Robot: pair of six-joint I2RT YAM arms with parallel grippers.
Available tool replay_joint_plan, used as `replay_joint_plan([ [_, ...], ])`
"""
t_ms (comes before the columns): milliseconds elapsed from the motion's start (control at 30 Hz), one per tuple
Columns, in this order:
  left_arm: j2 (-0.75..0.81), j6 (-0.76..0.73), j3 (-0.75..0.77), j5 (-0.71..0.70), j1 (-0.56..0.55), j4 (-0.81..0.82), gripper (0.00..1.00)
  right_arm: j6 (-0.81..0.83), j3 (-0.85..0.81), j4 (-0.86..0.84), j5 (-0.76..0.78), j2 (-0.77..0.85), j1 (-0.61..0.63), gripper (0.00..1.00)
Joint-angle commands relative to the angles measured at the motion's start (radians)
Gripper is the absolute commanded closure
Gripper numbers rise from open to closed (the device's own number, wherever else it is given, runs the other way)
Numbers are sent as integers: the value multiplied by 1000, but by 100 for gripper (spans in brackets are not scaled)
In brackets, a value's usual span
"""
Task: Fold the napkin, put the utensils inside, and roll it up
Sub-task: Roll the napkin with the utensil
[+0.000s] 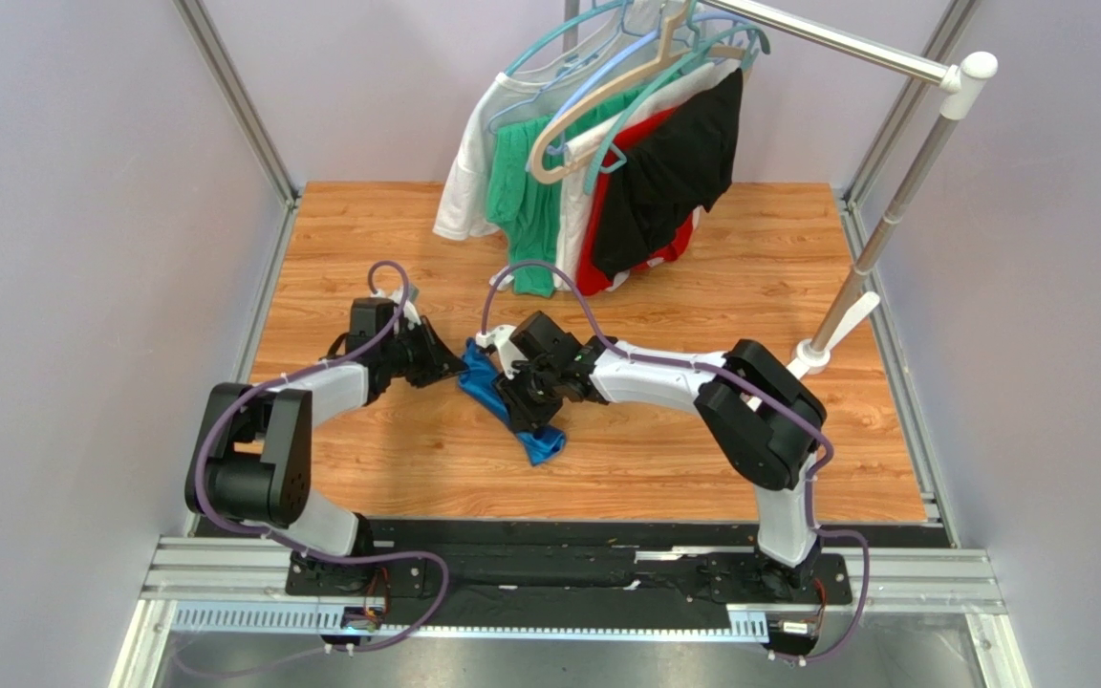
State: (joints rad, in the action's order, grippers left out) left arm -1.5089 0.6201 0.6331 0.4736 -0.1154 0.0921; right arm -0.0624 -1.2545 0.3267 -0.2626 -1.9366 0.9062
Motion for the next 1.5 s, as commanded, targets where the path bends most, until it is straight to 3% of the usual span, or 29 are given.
replay_joint_plan([
  [0, -4, 10, 22, -19, 14, 41, 83, 24, -46, -34, -6, -53, -7, 68],
  [33, -1, 16, 25, -21, 19, 40, 70, 26, -51, -35, -9, -62, -9, 68],
  [100, 19, 18, 31, -38, 22, 29, 57, 27, -60, -35, -13, -70, -15, 68],
  [133, 29, 23, 31, -47, 26, 20, 45, 27, -63, -32, -21, -76, -18, 68],
  [333, 134, 49, 2, -165, 43, -15, 29, 27, -75, -29, -64, -90, -38, 68],
  [667, 240, 50, -45, -208, 89, -32, 27, -22, -97, -55, -204, -131, -81, 69],
  [1033, 161, 61, -75, -87, 89, 67, 27, -53, -105, -83, -290, -160, -110, 70],
  [1133, 139, 63, -75, -75, 89, 78, 27, -54, -105, -81, -252, -159, -110, 70],
  [1433, 187, 75, -66, -99, 89, 44, 26, -24, -65, -55, -64, -68, -84, 49],
  [1467, 190, 75, -62, -99, 89, 38, 26, -24, -65, -51, -63, -65, -79, 43],
])
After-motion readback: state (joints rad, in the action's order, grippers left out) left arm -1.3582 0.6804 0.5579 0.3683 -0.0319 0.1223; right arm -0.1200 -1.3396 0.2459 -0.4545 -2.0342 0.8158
